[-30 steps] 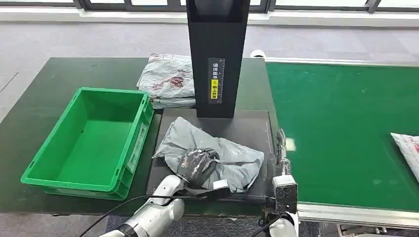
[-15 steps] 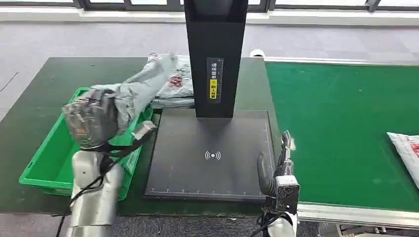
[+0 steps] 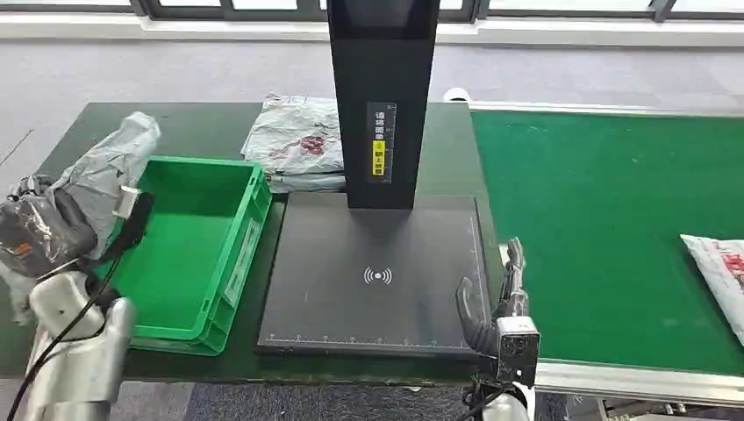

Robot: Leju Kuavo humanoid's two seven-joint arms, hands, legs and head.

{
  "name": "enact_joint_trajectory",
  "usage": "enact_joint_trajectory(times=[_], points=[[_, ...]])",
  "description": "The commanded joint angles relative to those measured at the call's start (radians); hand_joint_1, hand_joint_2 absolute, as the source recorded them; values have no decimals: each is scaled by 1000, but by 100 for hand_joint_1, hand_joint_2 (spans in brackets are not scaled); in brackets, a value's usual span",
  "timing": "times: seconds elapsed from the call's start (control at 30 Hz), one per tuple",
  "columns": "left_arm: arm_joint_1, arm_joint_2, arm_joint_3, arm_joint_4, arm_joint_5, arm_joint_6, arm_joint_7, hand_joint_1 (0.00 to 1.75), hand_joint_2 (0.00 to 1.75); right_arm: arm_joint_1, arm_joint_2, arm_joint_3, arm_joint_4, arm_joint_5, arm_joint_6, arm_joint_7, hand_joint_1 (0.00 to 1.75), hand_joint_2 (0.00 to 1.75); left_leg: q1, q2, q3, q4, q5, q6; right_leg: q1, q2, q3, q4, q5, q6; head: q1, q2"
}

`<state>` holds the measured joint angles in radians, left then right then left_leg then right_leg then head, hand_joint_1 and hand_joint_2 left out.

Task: Moved the parcel from conveyor to table for the left to box.

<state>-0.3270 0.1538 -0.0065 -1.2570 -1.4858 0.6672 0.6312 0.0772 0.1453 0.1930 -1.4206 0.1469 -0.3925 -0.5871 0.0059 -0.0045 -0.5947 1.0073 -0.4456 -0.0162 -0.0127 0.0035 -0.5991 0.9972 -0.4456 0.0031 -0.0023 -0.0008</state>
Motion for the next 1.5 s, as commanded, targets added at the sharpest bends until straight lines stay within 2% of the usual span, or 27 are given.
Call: enact_joint_trajectory(times=[0.03, 0.07, 0.1, 0.13, 0.2, 0.23, 0.27, 0.3, 0.37, 0.47, 0.5, 0.53, 0.6, 0.67, 0.77, 0.83, 0.87, 1.0, 1.03, 1.07, 1.1, 1.13, 1.2, 1.23, 1.3, 1.4, 1.5], points=[[-195, -100, -147, 757, 25, -133, -400, 37, 175, 25, -44, -8, -21, 1, 14, 5, 0, 175, -2, -5, 6, -6, 3, 2, -1, -6, 8, -6, 1, 1, 1, 0], [-193, -119, -107, 761, 74, -149, -475, 0, 175, 27, -44, -12, -24, 3, 20, 5, 0, 175, 0, -4, 5, -4, 1, 2, 0, -4, 8, -5, 1, 2, 3, 0], [-196, -126, -108, 766, 77, -161, -523, 0, 175, 28, -43, -16, -27, 3, 23, 5, 0, 175, 0, -4, 6, -5, 2, 3, 0, -5, 10, -7, 1, 2, 4, 0], [-199, -129, -108, 767, 76, -164, -524, 0, 175, 28, -43, -16, -29, 3, 24, 5, 0, 175, 0, 1, 5, -3, 0, 3, 0, 0, 7, -5, 1, 1, 4, 0], [-204, -138, -96, 770, 94, -180, -547, 0, 175, 28, -42, -18, -33, 4, 26, 7, 0, 175, -3, 2, 11, -6, 0, 2, -3, 1, 11, -5, 3, 1, 3, 0], [-210, -152, -64, 767, 159, -198, -646, 0, 175, 31, -41, -22, -38, 9, 29, 11, 0, 175, -4, 2, 10, -3, -2, 3, -4, 1, 11, -2, 1, 2, 4, 0], [-218, -162, -40, 768, 203, -206, -674, 0, 175, 36, -41, -24, -44, 11, 29, 14, 0, 175, -3, 0, 11, -5, -1, 4, -4, -1, 13, -5, 1, 2, 3, 0], [-227, -166, -37, 761, 208, -194, -674, 0, 175, 41, -40, -24, -51, 12, 29, 15, 0, 175, -3, 2, 13, -2, -3, 4, -4, 0, 14, -3, -1, 3, 3, 0], [-241, -182, 13, 747, 294, -144, -711, 0, 175, 51, -37, -24, -65, 16, 28, 23, 0, 175, -3, -4, 13, -2, -2, 5, -4, -4, 16, -3, -2, 4, 3, 0], [-241, -209, 118, 662, 538, -65, -879, 0, 175, 64, -36, -18, -69, 18, 13, 26, 0, 175, -3, -4, 13, -2, -3, 5, -4, -5, 17, -3, -3, 3, 3, 0], [-238, -209, 124, 649, 567, -64, -894, 0, 175, 63, -36, -16, -66, 18, 10, 26, 0, 175, -3, -3, 12, -1, -3, 5, -4, -4, 16, -2, -3, 3, 4, 0], [-212, -232, 186, 571, 751, -21, -1018, 0, 0, 58, -39, -9, -54, 13, 7, 29, 0, 175, -3, -2, 13, -2, -3, 5, -4, -3, 17, -3, -2, 3, 4, 0], [-191, -230, 188, 522, 820, -11, -1041, 0, 0, 50, -40, -3, -35, 7, 3, 27, 0, 175, -3, 0, 14, -3, -3, 5, -4, 0, 17, -4, -2, 3, 4, 0], [-168, -225, 191, 472, 958, 12, -1114, 0, 0, 37, -42, 4, -8, -6, -2, 20, 0, 175, -3, 0, 15, -4, -4, 5, -4, 0, 18, -4, -2, 3, 3, 0], [-147, -250, 255, 401, 1054, 31, -1205, 0, 0, 28, -46, 10, 15, -13, -7, 15, 0, 175, -4, 2, 16, -3, -5, 5, -4, 2, 18, -4, -2, 3, 3, 0], [-125, -286, 327, 308, 1162, 31, -1329, 0, 0, 6, -53, 18, 58, -28, -14, 4, 0, 175, -3, 3, 16, -3, -6, 5, -4, 3, 18, -4, -3, 3, 3, 0], [-110, -285, 295, 274, 1201, 31, -1329, 0, 0, 0, -54, 17, 70, -34, -18, 1, 0, 0, -3, 2, 16, -2, -6, 5, -4, 2, 17, -3, -3, 3, 3, 0], [-99, -290, 288, 261, 1204, 31, -1329, 0, 0, -9, -55, 13, 82, -39, -18, -2, 0, 0, -3, 1, 15, -2, -6, 5, -3, 1, 17, -3, -4, 2, 3, 0], [-82, -275, 221, 234, 1268, 5, -1329, 0, 0, -11, -61, 16, 87, -45, -22, -3, 0, 0, -2, 2, 16, -4, -6, 5, -3, 2, 17, -4, -3, 2, 4, 0], [-73, -272, 192, 219, 1300, -32, -1329, 0, 175, -11, -66, 16, 91, -45, -25, -1, 0, 0, -2, 1, 15, -3, -6, 5, -3, 0, 17, -3, -4, 3, 4, 0], [-64, -270, 131, 237, 1339, -121, -1323, 0, 175, -14, -71, 8, 100, -48, -30, 3, 0, 175, -2, 2, 16, -4, -6, 5, -3, 1, 17, -4, -4, 3, 3, 0], [-53, -273, 54, 235, 1382, -245, -1294, 0, 175, -15, -75, -1, 106, -48, -32, 3, 0, 175, -3, 1, 15, -3, -6, 5, -3, 1, 17, -3, -4, 3, 3, 0], [-36, -282, -83, 235, 1358, -332, -1252, 0, 175, -34, -73, -5, 120, -33, -14, 7, 0, 175, -3, -2, 15, -3, -5, 5, -3, -3, 18, -4, -5, 3, 3, 0], [-28, -278, -152, 233, 1293, -321, -1250, 0, 175, -52, -71, 0, 129, -19, 8, 16, 0, 175, -2, -3, 16, -5, -5, 5, -3, -4, 19, -6, -4, 3, 3, 0], [-3, -293, -223, 195, 1275, -342, -1229, 0, 175, -97, -54, 5, 155, 11, 41, 34, 0, 175, -3, -5, 15, -3, -5, 6, -4, -6, 19, -5, -5, 4, 4, 0], [28, -307, -303, 132, 1311, -434, -1180, 0, 175, -173, -20, 7, 204, 29, 87, 65, 0, 175, -4, -1, 15, -3, -6, 6, -5, -1, 19, -4, -4, 5, 3, 0], [20, -304, -351, 135, 1260, -412, -1159, 0, 175, -191, -14, 16, 215, 26, 125, 89, 0, 175, -4, -1, 14, -1, -6, 6, -5, -1, 18, -2, -5, 5, 4, 0]])
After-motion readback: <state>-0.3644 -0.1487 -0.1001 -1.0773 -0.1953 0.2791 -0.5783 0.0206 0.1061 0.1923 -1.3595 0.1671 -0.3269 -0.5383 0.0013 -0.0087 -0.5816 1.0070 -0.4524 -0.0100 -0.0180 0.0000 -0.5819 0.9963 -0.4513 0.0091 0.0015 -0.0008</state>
